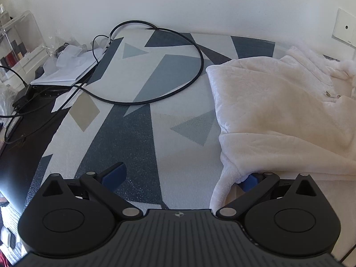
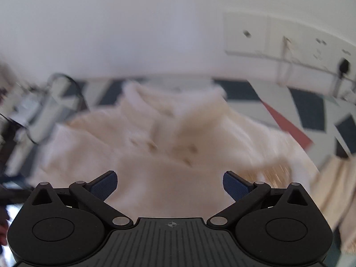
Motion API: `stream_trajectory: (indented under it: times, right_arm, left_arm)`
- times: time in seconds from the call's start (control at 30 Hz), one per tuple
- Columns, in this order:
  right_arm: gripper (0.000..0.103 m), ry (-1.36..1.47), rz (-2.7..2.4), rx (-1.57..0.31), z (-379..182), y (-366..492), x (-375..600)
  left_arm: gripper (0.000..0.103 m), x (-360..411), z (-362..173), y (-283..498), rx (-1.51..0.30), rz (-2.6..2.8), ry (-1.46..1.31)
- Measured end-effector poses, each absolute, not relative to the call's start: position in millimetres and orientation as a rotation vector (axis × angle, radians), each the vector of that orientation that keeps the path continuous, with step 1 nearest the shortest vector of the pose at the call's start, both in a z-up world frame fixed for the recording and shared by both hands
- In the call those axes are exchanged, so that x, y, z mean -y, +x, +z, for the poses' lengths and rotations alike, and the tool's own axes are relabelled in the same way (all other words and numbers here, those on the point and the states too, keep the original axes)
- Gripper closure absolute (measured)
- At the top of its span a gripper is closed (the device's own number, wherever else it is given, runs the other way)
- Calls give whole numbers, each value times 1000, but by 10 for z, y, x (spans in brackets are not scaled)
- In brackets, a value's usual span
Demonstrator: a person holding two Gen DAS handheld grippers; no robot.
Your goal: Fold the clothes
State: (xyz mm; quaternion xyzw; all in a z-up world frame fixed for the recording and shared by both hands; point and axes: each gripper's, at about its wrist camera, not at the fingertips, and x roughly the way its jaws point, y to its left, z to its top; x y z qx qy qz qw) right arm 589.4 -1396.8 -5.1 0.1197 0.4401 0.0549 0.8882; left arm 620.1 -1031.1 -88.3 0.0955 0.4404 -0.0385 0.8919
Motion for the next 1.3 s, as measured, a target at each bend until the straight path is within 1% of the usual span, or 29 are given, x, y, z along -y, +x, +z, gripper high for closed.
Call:
stream_trajectory:
  times: [0.03, 0.13, 0.2, 0.3, 0.53, 0.63, 0.67, 0.7, 0.73, 0.8, 0.87, 0.9, 0.93, 0.97, 1.0, 1.03, 1.07, 1.1, 1.2, 1.3]
  right_arm:
    - [7, 269, 140, -901, 7, 5992, 13933]
    - [17, 289, 203, -904, 75, 6264, 13758]
    - [24, 242, 250, -907, 99, 6435, 13549]
    - [32, 136, 321, -907, 81, 6614, 13148]
    - [34, -70, 521, -959, -124, 6806, 12094]
    - [35, -141, 533, -968, -234, 6947, 11803]
    - [38, -152, 530, -972, -274, 7004, 11746]
    - [40, -160, 527, -975, -314, 7062, 11695]
    - [42, -161, 523, -978, -351, 7117, 11658]
    - [48, -156, 531, -999, -435, 7211, 11591]
    - [51, -164, 539, -1022, -514, 7284, 11524]
    - [57, -178, 542, -1035, -549, 7306, 11489]
    - [61, -192, 547, -1050, -577, 7325, 11461]
    - [76, -194, 554, -1064, -596, 7342, 11449]
    - [88, -195, 561, -1078, -612, 7359, 11441]
    - [90, -187, 566, -1082, -613, 7369, 11451]
    - [94, -177, 571, -1084, -609, 7377, 11465]
    - [96, -164, 573, -1077, -593, 7396, 11475]
    - [97, -121, 576, -1048, -532, 7459, 11498]
    - [97, -78, 578, -1019, -472, 7523, 11521]
  left_arm:
    - [0, 10331, -875, 6182, -903, -87, 224]
    - [0, 10389, -851, 6122, -868, -110, 303]
    - [0, 10427, -830, 6032, -824, -160, 366]
    - [0, 10408, -767, 5906, -764, -253, 390]
    - [1, 10351, -666, 5788, -651, -382, 355]
    - [17, 10347, -709, 5836, -646, -417, 344]
    - [26, 10348, -731, 5852, -646, -428, 344]
    - [32, 10346, -746, 5855, -645, -445, 340]
    - [35, 10349, -756, 5849, -642, -460, 342]
    - [45, 10368, -777, 5819, -630, -481, 363]
    - [51, 10396, -798, 5781, -613, -501, 392]
    - [55, 10408, -813, 5761, -604, -509, 412]
    - [57, 10421, -828, 5742, -595, -517, 431]
    - [61, 10434, -842, 5724, -587, -524, 448]
    - [67, 10446, -856, 5709, -578, -531, 463]
    - [71, 10457, -866, 5691, -568, -535, 475]
    - [83, 10466, -878, 5678, -558, -540, 485]
    - [87, 10476, -890, 5669, -549, -543, 494]
    - [90, 10454, -883, 5654, -513, -519, 469]
    - [91, 10292, -824, 5762, -540, -474, 297]
